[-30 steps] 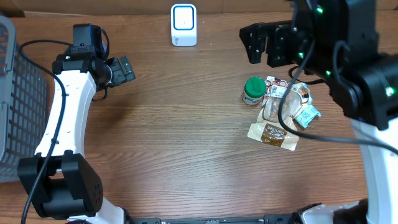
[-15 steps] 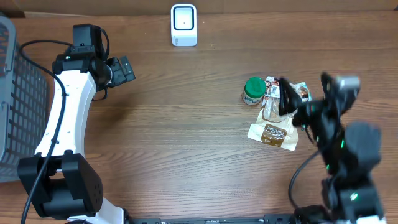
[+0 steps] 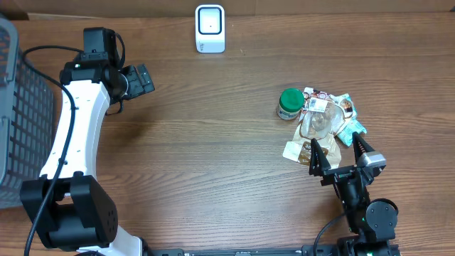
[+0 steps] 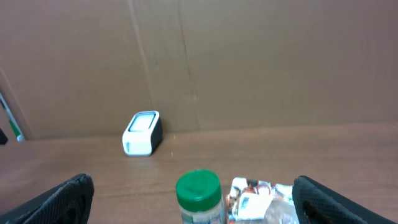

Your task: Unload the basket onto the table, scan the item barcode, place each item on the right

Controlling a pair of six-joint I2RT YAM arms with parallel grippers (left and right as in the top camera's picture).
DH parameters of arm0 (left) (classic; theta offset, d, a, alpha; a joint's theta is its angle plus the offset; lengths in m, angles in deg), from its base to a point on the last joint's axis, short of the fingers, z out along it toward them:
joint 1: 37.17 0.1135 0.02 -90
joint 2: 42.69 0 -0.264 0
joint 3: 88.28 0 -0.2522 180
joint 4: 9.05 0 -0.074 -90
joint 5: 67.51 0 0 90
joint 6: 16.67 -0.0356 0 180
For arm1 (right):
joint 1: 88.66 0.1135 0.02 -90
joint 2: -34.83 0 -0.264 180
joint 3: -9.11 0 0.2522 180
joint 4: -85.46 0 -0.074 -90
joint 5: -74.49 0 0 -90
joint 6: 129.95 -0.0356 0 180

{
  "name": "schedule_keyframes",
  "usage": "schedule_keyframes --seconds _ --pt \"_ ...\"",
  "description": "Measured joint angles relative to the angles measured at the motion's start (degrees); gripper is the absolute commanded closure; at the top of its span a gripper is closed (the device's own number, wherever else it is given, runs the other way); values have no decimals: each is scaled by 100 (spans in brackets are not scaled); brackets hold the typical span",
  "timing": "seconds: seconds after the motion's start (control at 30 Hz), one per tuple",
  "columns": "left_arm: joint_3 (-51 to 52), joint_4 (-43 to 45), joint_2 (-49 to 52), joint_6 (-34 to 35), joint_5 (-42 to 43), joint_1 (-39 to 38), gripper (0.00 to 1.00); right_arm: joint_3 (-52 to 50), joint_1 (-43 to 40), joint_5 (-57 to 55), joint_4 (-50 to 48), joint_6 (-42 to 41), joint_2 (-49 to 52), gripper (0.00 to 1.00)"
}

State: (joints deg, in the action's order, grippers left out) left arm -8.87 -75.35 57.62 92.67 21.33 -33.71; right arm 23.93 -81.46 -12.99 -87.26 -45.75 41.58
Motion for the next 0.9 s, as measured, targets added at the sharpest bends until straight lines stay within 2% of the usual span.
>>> schedule_keyframes --seconds 0.17,0.9 --pt "0 0 0 0 2 0 0 0 0 2 1075 0 -481 0" --pt "0 0 0 0 2 0 0 0 0 2 1126 0 -590 0"
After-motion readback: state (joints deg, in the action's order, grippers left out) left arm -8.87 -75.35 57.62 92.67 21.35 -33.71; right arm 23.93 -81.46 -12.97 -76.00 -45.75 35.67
